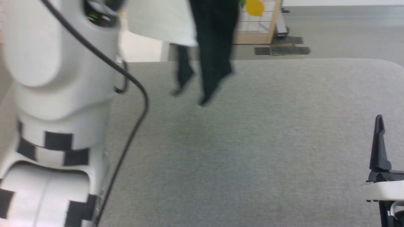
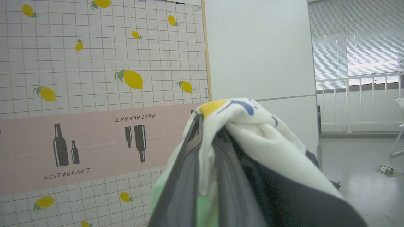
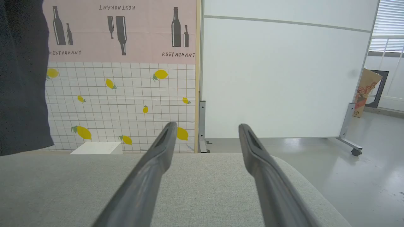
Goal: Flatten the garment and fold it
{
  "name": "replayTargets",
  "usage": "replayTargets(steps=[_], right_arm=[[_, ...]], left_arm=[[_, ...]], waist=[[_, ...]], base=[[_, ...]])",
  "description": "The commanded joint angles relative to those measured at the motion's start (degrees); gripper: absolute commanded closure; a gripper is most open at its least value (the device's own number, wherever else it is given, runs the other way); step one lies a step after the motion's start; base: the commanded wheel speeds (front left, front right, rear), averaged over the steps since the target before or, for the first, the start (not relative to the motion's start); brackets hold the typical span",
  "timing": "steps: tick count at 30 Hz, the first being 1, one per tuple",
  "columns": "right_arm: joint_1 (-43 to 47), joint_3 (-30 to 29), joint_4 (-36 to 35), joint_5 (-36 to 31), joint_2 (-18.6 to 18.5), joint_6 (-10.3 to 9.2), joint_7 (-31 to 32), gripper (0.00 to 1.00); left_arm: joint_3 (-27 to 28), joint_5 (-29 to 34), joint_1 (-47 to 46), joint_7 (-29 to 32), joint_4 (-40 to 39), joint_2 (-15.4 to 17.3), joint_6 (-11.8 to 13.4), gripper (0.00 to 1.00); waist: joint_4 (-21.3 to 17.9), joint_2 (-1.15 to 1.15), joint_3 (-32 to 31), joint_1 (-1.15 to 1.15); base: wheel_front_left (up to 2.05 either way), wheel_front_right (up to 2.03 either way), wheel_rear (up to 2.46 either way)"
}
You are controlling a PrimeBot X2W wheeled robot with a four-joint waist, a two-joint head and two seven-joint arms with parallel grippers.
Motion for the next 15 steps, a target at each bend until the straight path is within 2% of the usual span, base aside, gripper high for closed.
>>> replayTargets(steps=[1,6,7,15], right_arm=[[-0.52,-0.43,-0.15,0.46,0.03,-0.1,-0.09,0.0],[-0.22,-1.47,-0.05,1.1,0.03,-0.1,-0.28,0.0],[-0.47,-1.43,-0.02,1.44,0.04,-0.1,-0.43,0.0],[-1.58,-0.47,0.58,2.26,0.04,-0.1,-0.69,0.0]], left_arm=[[-0.61,-0.97,1.76,-0.33,-0.17,-0.74,0.68,1.0],[-4.55,-4.36,7.83,-1.61,-1.31,-2.28,3.0,1.0],[-7.91,-5.15,12.69,-3.21,-1.39,-2.49,4.39,1.0],[-14.59,-10.63,30.7,-11.53,2.79,-2.6,11.4,1.0]], waist=[[-2.12,0.0,0.21,0.0],[-3.78,0.0,1.17,0.0],[-4.5,0.0,1.82,0.0],[-6.05,0.0,4.26,0.0]], base=[[0.0,0.0,0.0],[0.0,0.0,0.0],[0.0,0.0,0.0],[0.0,0.0,0.0]])
